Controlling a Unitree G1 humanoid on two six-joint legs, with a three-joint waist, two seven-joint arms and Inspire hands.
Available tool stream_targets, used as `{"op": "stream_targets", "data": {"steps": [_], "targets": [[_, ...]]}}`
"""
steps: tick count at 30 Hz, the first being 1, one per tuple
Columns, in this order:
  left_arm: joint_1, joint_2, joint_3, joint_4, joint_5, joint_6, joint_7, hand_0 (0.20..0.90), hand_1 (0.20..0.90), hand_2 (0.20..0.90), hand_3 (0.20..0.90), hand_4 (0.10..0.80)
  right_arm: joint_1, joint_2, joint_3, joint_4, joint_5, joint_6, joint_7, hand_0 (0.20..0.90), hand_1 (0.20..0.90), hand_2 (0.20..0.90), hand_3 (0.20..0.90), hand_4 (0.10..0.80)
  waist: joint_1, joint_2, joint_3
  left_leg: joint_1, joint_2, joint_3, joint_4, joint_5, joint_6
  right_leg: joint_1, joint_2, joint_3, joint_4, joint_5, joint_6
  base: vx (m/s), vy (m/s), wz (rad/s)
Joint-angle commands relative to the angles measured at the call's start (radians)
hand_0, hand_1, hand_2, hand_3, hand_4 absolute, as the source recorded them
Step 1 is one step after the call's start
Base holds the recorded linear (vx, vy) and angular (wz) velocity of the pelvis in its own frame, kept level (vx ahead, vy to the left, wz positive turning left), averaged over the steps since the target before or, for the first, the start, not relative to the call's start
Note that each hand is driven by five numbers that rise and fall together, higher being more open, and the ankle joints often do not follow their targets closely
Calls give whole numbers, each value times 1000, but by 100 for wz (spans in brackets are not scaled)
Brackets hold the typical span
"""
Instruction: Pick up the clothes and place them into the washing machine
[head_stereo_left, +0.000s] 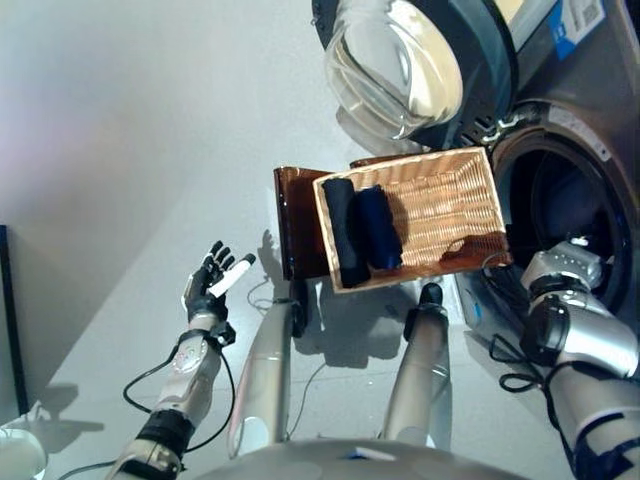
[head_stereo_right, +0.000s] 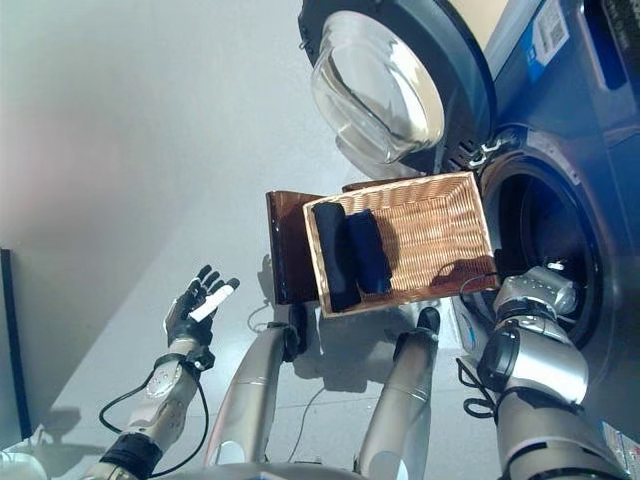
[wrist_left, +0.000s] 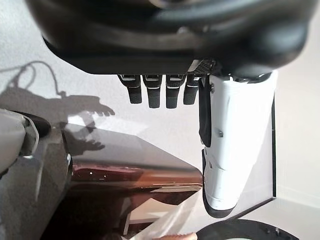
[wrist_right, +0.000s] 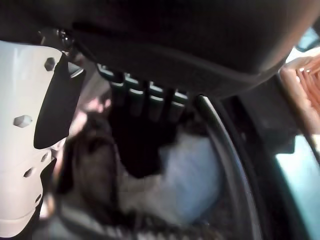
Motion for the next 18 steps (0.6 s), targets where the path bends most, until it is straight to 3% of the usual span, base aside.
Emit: {"op": "stream_targets", "data": {"steps": [1,2,5,12,18], "targets": [[27,74,47,-50,6,-61,4,900,900,900,900,800,-22,-69,142,16,-246,68,20,900,900,900,900,800,5,-4,-20,71,60,-78,-21,-31,-61,79,-10,13,-54,86,-51,0,0,0],[28,72,49,-50,6,-62,4,900,900,900,900,800,-23,-68,144,12,-252,69,14,900,900,900,900,800,3,-3,-19,72,60,-78,-22,-30,-61,80,-10,13,-55,86,-51,0,0,0],[36,79,49,-52,25,-63,0,900,900,900,900,800,-22,-46,314,14,-532,163,-25,900,900,900,900,800,9,-18,-10,78,60,-76,-28,-21,-60,87,-9,10,-59,97,-53,-7,-1,1],[4,63,80,-12,86,-93,38,900,900,900,900,800,12,132,590,-89,-1019,250,-94,900,900,900,900,800,18,-26,1,78,57,-75,-35,-7,-56,98,-10,2,-75,117,-52,0,0,0],[-7,43,114,5,103,-103,53,900,900,900,900,800,49,195,647,-156,-1117,277,-78,900,900,900,900,800,16,-34,1,79,55,-81,-47,1,-56,107,-12,-9,-86,120,-51,2,-2,2]]}}
